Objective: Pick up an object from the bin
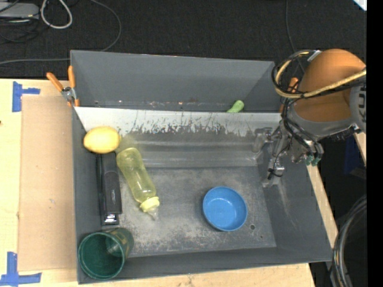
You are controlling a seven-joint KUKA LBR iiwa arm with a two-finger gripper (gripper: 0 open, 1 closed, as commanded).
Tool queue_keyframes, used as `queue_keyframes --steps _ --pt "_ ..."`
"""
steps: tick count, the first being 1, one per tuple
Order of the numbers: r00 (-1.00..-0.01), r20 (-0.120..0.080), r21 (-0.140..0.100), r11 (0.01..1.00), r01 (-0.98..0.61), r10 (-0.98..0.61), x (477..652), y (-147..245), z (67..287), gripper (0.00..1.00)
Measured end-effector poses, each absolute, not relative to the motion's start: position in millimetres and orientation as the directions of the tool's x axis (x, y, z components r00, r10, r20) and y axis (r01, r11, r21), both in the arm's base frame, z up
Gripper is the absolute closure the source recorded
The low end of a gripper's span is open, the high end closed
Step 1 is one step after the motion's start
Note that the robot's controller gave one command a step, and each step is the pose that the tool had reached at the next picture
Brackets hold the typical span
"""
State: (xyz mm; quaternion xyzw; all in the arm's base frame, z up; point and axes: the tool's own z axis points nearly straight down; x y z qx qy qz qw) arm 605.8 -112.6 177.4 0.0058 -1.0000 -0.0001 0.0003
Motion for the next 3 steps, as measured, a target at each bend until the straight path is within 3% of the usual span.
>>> queue_keyframes --steps 1,2,3 --pt "-1.0 0.001 0.0 1.0 -0.012 -0.012 605.8 -113 177 0.0" --pt "-1.0 0.01 0.005 1.0 -0.028 -0.028 566.9 -52 120 0.0" --pt "-0.997 -0.006 -0.002 0.997 -0.075 -0.075 574.5 -68 110 0.0"
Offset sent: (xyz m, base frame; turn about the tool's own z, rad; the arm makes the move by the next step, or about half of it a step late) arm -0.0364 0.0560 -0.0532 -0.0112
